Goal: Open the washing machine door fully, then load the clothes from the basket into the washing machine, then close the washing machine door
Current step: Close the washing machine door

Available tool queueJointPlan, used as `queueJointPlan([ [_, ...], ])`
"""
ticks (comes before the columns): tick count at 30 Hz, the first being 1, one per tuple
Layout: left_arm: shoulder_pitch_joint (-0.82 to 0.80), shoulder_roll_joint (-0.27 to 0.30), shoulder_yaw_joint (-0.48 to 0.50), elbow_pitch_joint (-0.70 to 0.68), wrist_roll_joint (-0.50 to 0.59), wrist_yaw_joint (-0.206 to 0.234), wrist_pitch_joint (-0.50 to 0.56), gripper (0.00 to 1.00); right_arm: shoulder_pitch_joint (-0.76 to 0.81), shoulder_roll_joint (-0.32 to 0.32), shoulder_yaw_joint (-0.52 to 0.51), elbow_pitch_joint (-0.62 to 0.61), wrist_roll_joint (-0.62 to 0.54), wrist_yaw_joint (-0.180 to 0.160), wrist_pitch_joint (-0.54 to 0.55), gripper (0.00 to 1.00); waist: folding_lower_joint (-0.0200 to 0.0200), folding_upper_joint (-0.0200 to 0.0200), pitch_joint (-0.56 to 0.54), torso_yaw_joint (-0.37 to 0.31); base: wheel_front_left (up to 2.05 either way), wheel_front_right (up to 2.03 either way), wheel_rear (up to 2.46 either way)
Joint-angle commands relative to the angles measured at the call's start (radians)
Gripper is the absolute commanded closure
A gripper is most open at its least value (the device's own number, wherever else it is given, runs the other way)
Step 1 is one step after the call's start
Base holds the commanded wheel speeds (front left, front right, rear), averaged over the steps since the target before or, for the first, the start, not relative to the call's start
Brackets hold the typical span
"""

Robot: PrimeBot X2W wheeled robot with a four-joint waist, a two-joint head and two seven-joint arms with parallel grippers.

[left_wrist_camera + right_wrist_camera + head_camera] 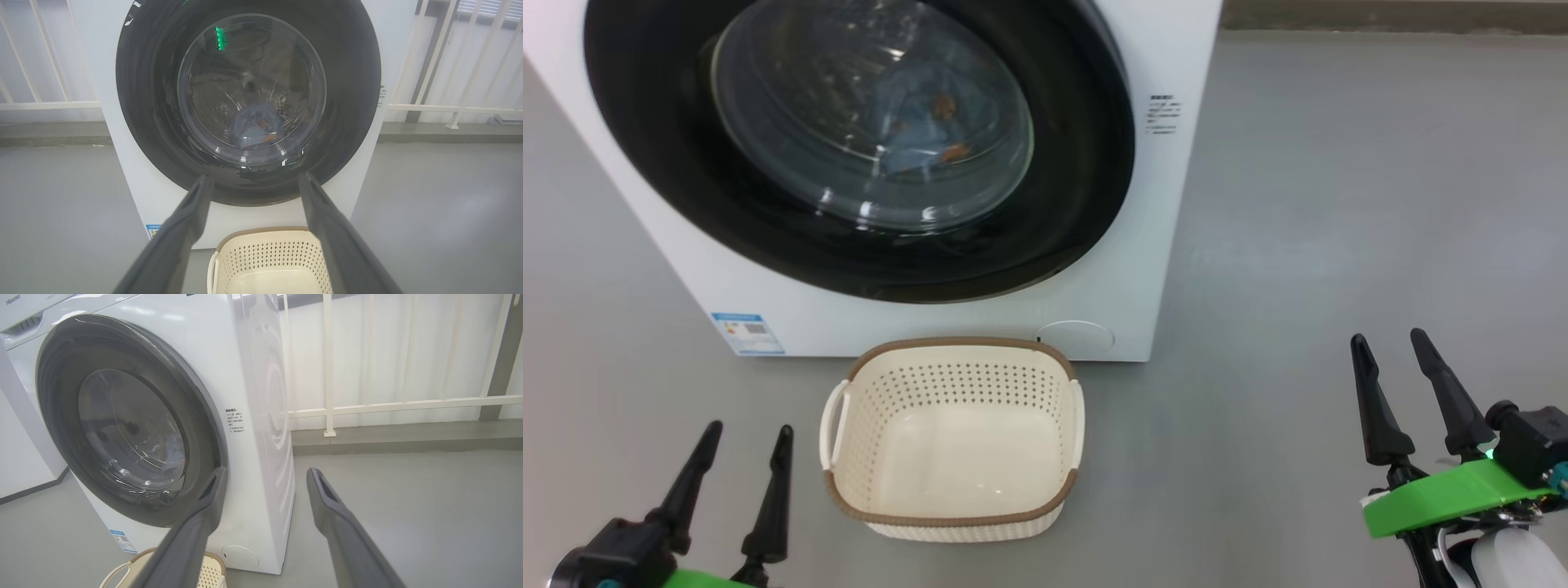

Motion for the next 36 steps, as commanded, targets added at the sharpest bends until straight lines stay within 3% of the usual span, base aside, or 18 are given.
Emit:
queueJointPlan([
  [1, -0.009, 0.027, 0.044, -0.015, 0.001, 0.001, -0.006, 0.0, 0.002, -0.005, 0.009, -0.03, -0.005, 0.0, -0.002, 0.0, 0.0001, 0.0, -0.014, -0.032, 0.0, 0.0, 0.0],
  [16, 0.031, 0.028, 0.148, -0.024, 0.024, 0.001, -0.006, 0.0, 0.094, 0.006, -0.026, -0.052, -0.006, 0.0, -0.002, 0.0, 0.0001, 0.0, -0.032, -0.111, 0.0, 0.0, 0.0],
  [36, 0.061, 0.015, 0.196, -0.037, 0.041, 0.001, -0.006, 0.0, 0.124, 0.011, -0.047, -0.072, -0.009, 0.0, -0.002, 0.0, 0.0001, 0.0, -0.039, -0.111, 0.0, 0.0, 0.0],
])
